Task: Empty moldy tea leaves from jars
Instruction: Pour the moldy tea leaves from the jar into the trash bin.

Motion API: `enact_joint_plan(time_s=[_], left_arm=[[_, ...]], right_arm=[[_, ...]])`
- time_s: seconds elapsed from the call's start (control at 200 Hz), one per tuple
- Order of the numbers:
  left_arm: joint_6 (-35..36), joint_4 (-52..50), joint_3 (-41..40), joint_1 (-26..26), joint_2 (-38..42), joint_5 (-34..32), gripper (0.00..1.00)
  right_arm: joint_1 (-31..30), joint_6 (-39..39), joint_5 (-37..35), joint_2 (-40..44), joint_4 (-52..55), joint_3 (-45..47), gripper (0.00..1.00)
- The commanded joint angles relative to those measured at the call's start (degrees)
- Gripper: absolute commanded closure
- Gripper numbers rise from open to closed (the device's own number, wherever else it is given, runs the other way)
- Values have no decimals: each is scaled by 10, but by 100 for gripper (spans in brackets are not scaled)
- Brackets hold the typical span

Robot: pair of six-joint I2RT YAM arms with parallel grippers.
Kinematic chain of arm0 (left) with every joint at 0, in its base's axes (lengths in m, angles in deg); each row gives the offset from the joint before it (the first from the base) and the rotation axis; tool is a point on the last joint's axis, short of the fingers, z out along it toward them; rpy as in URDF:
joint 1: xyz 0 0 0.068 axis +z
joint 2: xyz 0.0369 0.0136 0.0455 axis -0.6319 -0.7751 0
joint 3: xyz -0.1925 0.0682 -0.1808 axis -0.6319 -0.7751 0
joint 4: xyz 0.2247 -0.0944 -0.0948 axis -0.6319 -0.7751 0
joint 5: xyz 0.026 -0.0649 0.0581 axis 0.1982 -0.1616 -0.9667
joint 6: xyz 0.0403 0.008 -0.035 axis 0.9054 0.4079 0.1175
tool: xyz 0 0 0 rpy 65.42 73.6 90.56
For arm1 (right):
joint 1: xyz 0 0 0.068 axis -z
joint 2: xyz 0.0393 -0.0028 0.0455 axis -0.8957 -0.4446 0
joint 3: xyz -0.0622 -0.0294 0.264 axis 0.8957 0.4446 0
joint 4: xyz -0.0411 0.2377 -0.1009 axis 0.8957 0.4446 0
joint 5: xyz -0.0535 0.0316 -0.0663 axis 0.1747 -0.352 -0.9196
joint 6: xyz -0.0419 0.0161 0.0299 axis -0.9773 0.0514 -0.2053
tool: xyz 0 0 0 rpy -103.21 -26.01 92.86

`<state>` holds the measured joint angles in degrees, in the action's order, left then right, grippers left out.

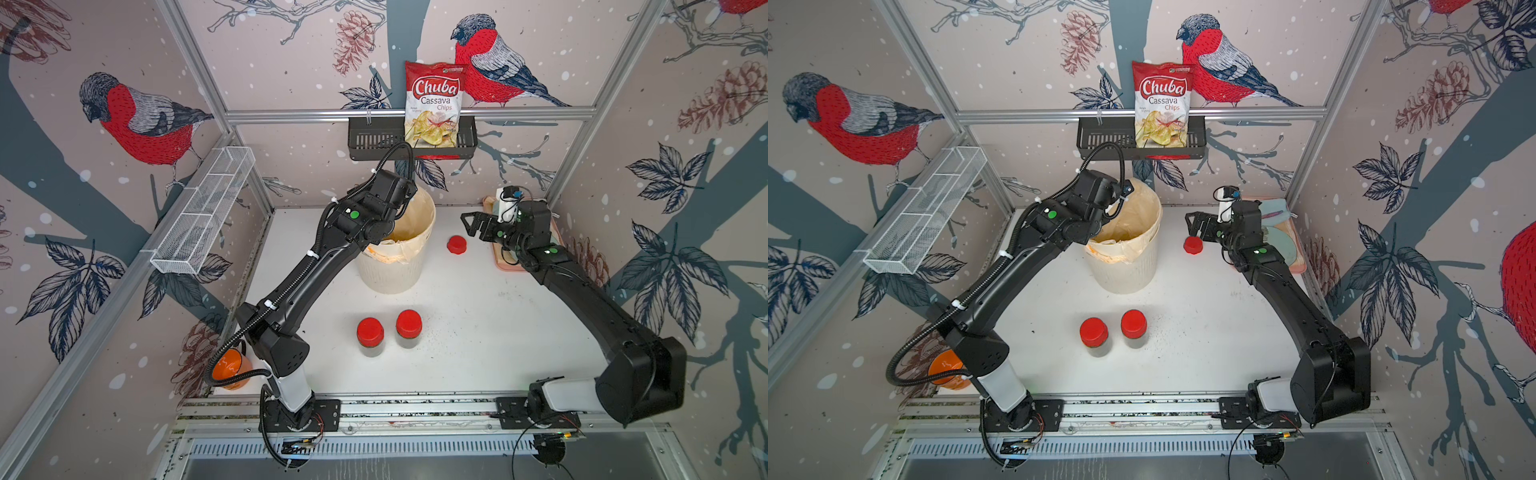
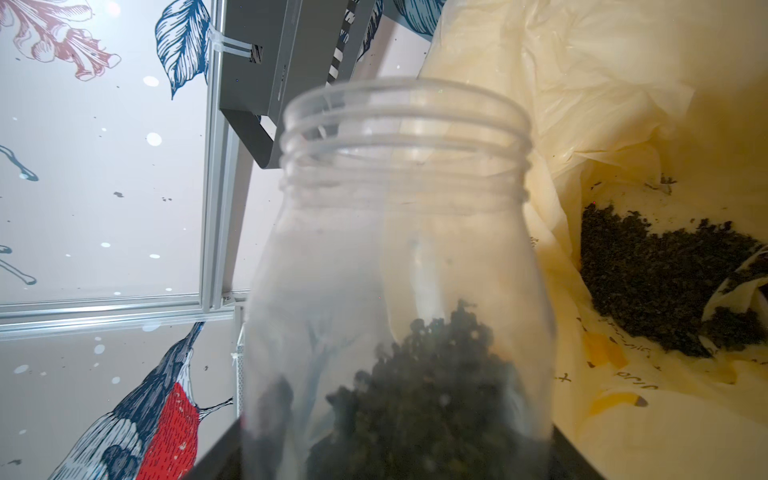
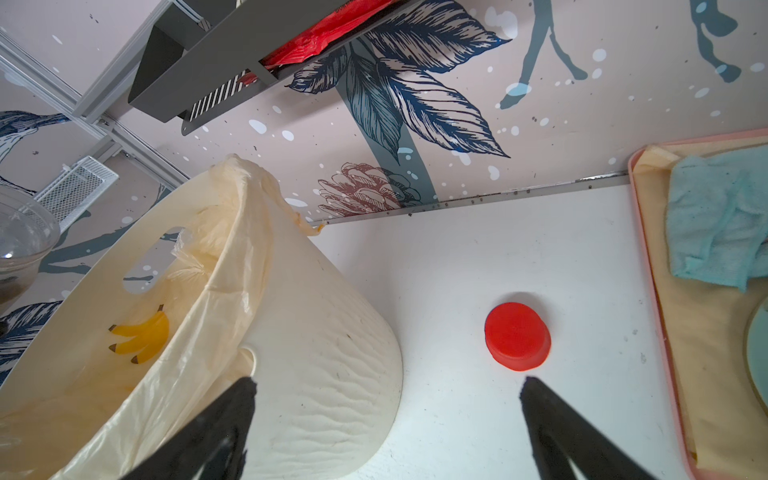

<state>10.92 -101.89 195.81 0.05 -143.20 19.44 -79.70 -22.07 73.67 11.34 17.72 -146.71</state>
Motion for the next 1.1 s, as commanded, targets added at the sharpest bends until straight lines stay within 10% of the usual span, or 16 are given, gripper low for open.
enact_joint_plan(time_s=[0.0,0.4,0.735,1.096], left_arm=[[-22,-29,6,-1,-2,30,55],[9,-12,-12,-4,-5,-35,56],[-33,-99,67,-8,-28,66,55],[-20,-76,6,-11,-34,-89,56]], right_arm=[[0,4,6,-1,-20,1,0],[0,5,9,-2,-19,1,0],[0,7,17,-3,-19,4,0],[0,9,25,2,-19,6,1]])
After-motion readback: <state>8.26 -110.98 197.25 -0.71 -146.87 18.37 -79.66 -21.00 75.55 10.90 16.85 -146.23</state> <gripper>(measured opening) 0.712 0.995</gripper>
